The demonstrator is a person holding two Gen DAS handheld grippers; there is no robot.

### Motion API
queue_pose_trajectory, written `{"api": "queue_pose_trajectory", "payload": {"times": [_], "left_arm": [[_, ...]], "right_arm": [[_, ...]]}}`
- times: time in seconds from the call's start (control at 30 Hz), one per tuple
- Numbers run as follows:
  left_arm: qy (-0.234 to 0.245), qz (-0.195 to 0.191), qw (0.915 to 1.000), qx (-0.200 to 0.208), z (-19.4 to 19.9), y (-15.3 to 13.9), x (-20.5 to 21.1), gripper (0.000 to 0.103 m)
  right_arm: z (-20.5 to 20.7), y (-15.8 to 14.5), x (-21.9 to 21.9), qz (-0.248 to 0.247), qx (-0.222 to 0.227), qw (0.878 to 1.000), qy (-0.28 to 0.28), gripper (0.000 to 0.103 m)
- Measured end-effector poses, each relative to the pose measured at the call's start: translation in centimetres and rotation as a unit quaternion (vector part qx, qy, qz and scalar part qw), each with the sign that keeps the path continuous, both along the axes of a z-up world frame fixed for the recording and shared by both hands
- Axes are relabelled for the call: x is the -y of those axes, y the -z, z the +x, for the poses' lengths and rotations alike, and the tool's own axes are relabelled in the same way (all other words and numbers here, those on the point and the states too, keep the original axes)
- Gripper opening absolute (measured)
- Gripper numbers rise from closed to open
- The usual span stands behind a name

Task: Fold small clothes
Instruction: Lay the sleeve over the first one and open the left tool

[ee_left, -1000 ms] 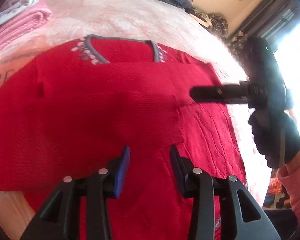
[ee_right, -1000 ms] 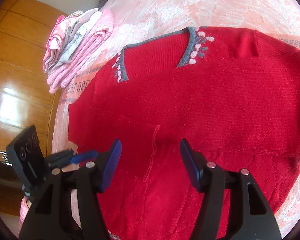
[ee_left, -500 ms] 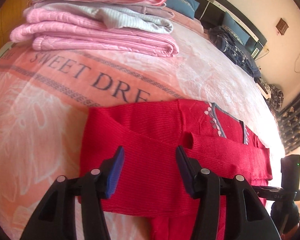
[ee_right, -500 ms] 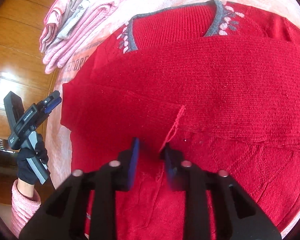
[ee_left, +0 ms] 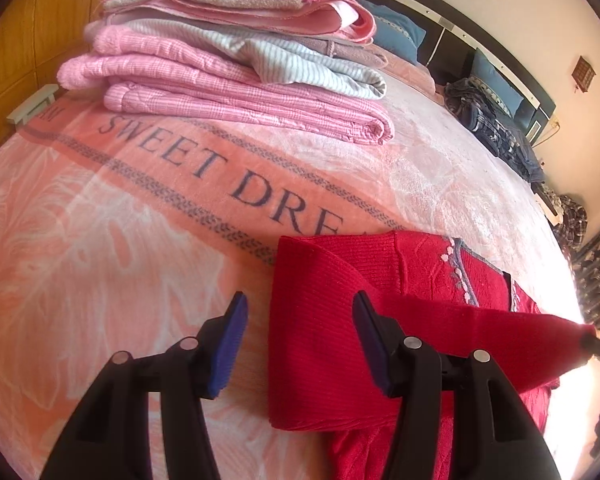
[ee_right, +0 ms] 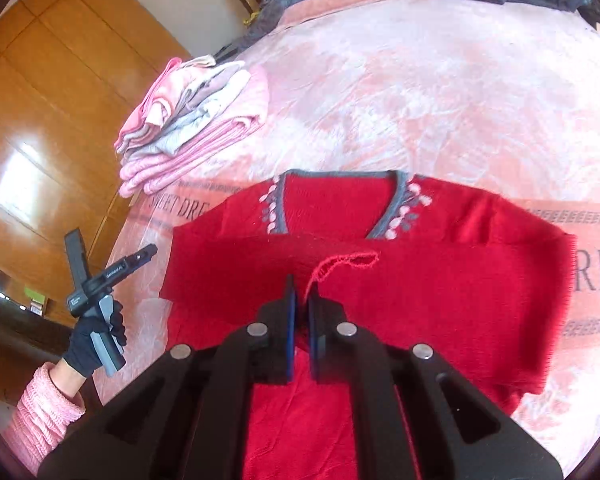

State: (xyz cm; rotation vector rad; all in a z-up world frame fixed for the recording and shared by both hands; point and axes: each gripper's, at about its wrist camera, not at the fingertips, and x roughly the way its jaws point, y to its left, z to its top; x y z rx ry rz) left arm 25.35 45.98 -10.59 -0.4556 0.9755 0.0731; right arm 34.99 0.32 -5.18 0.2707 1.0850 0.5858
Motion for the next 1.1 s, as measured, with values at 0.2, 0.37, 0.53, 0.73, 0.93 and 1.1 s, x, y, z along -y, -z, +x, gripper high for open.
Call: {"api": "queue_pose_trajectory", "payload": {"times": [0.2, 0.37, 0.53, 0.73, 0.93, 1.1], "left_arm": [[0.046, 0.015, 0.9987, -0.017, 0.6, 1.1, 4.0, 0.056], [0.082, 0.05, 0.9938, -0.056, 1.1, 3.2, 6.9, 0.056], [0.09, 0.059, 0.9921, -0.066, 1.1, 3.8, 7.8, 0.056], [0.094, 0.022, 0.9953, -0.01, 1.4, 0.0, 8.3, 0.059], [0.128, 0.022, 0.9916, -0.004, 1.5, 0.3, 10.9, 0.06], [0.131, 0.025, 0.9907, -0.028, 2.3, 2.1, 11.2, 0.061]], "right_arm": [[1.4, 0.8, 6.0, -0.008, -0.01, 0.998, 0.066, 0.003], [1.6, 5.2, 8.0, -0.032, -0.055, 0.994, 0.088, 0.007], [1.4, 6.8, 8.5, -0.093, -0.072, 0.987, 0.109, 0.014], [1.5, 3.6, 8.0, -0.038, -0.029, 0.995, 0.093, 0.023], [2.4, 5.6, 6.1, -0.044, -0.052, 0.994, 0.084, 0.024], [3.2, 8.8, 7.0, -0.078, -0.088, 0.986, 0.117, 0.023]]}}
